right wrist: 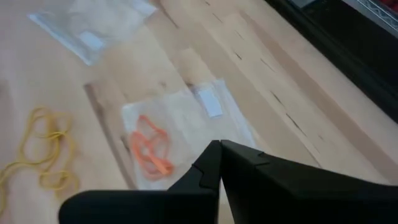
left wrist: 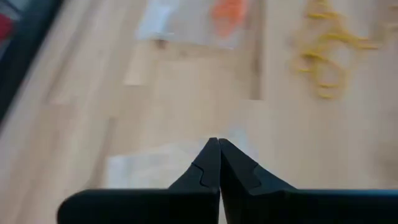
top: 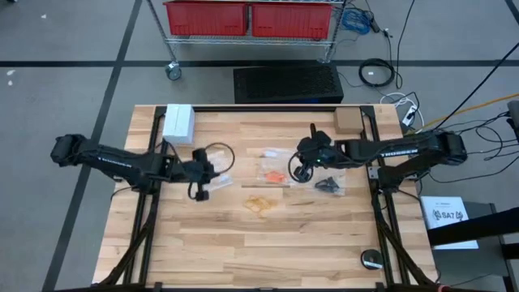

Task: Sort rubber bands
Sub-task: Open the left transparent zip bag

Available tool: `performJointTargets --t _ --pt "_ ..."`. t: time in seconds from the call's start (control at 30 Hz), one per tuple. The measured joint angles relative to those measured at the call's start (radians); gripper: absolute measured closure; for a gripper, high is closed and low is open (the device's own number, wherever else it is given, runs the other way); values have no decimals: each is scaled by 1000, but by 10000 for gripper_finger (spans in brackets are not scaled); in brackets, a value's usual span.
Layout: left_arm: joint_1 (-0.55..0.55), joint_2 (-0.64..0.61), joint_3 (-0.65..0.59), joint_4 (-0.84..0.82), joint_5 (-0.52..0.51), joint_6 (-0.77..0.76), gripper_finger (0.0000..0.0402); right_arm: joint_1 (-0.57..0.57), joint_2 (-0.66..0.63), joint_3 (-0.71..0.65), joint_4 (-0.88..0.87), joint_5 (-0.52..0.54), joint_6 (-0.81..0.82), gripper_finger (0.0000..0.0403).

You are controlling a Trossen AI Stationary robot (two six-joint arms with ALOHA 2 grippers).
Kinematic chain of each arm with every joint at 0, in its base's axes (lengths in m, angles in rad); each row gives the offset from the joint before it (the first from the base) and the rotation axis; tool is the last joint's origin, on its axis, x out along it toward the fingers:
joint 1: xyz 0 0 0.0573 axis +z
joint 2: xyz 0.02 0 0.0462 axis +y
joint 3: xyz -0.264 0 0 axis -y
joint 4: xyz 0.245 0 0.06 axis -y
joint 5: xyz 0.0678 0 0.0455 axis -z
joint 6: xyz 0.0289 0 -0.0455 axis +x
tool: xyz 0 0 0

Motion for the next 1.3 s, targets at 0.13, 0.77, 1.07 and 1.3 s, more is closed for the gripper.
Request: performJointTargets --t 0.13,0.77,1.07,1.3 --pt "-122 23 39 -109 -3 -128 401 29 -13 0 -1 4 -3 402" --pt "-262 475 174 -223 -78 -423 312 96 4 0 -14 50 -3 402" --pt "-248 593 178 -267 -234 -557 244 133 4 0 -11 52 -3 402" --pt "-255 643 174 -206 -300 -551 299 176 17 1 28 123 -76 402"
